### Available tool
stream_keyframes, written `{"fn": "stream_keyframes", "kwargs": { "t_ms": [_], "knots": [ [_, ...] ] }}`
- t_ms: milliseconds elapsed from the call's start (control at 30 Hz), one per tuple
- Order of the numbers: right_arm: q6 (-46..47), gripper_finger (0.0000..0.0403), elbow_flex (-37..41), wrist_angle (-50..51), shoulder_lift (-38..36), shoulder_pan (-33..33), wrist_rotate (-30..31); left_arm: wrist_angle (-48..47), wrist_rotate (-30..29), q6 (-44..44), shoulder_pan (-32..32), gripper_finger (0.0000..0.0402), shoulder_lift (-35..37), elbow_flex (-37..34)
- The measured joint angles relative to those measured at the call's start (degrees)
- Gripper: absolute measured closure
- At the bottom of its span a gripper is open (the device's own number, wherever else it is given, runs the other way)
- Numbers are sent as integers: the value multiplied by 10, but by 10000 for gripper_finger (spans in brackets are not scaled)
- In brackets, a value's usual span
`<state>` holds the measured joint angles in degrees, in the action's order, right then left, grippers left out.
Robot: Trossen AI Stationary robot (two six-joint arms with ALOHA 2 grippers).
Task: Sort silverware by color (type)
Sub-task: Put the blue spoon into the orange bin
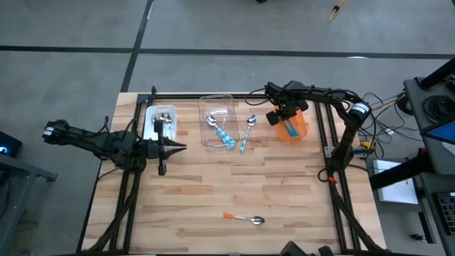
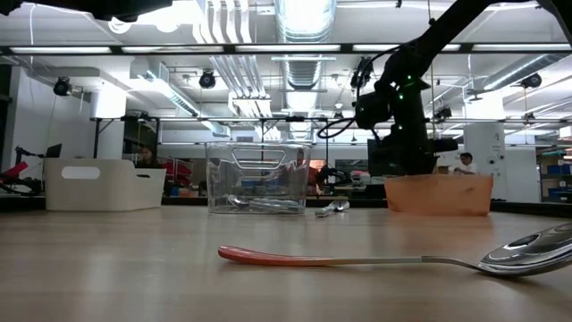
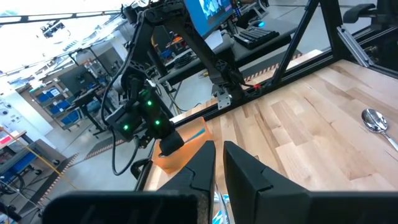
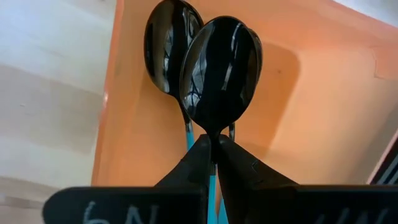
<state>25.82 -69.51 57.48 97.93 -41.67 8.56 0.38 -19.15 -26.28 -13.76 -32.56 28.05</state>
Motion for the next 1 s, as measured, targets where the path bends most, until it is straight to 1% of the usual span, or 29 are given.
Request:
{"fn": "stream_keyframes", "kwargs": {
  "t_ms": [367,667,867,1000],
  "knots": [
    [13,394,25,-18,0,0,0,0,0,0,0,387,0,0],
    [11,394,50,-63,0,0,0,0,0,0,0,387,0,0],
    [7,393,64,-74,0,0,1,0,0,0,0,387,0,0],
    [6,384,67,-74,0,0,5,0,0,0,0,387,0,0]
  ]
}}
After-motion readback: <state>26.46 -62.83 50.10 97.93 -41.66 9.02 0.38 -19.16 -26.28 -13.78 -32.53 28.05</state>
